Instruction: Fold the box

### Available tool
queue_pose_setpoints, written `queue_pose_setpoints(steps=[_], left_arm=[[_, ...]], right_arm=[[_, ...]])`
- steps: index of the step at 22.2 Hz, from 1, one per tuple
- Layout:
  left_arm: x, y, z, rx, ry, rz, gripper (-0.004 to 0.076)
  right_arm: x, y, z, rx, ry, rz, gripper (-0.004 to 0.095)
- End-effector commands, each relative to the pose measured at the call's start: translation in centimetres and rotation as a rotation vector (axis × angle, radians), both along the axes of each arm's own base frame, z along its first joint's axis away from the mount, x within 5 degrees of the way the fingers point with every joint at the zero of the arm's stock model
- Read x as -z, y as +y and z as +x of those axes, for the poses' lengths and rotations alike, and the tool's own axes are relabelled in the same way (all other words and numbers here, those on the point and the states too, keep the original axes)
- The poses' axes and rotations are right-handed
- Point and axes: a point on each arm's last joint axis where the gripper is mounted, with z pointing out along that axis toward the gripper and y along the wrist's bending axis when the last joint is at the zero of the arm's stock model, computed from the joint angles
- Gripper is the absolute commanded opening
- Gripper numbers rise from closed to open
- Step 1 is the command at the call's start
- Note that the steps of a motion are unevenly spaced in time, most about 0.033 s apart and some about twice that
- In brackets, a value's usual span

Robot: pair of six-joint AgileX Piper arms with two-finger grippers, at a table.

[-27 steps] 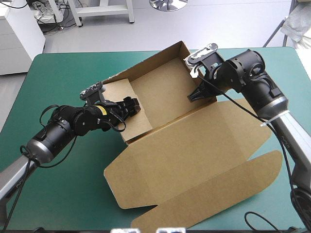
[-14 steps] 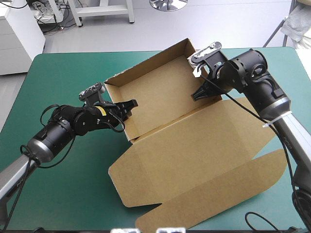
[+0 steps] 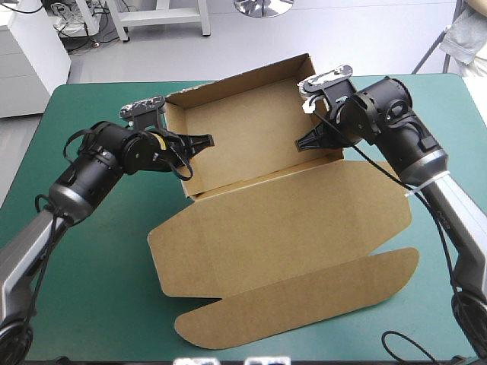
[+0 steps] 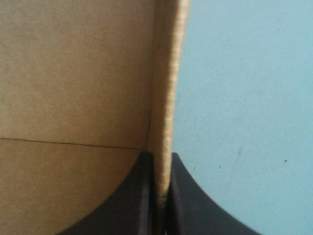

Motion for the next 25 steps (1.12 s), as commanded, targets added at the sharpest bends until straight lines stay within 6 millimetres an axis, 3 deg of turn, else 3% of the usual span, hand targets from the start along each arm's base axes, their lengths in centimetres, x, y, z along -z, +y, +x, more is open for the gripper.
queue_pose_setpoints(steps=[1, 3, 7, 12, 16, 25], left_arm=[[-3.6, -0.8, 0.5, 0.060, -0.075, -0.037, -0.0010], [-3.4, -1.2, 1.4, 0.072, -0.039, 0.011, -0.0010], [-1.1, -1.6, 4.4, 0.071, 0.066, 0.076, -0.0010], [4.3, -1.2, 7.0, 0.109, 0.290, 0.161, -0.0010], [7.0, -1.5, 8.0, 0.122, 0.374, 0.209, -0.0010], [7.5, -1.6, 7.9, 0.127, 0.415, 0.219, -0.0010]], right_arm=[[-0.9, -0.8, 0.5, 0.048, -0.026, 0.052, -0.0013], [0.1, -1.0, 1.1, 0.075, 0.022, 0.043, -0.0013], [3.2, -1.2, 3.3, 0.096, 0.140, 0.025, -0.0013], [8.2, -0.6, 6.3, 0.082, 0.285, 0.008, -0.0013], [10.8, -0.2, 7.3, 0.087, 0.354, -0.025, -0.0013], [11.0, -0.2, 7.6, 0.089, 0.379, 0.041, 0.0006]])
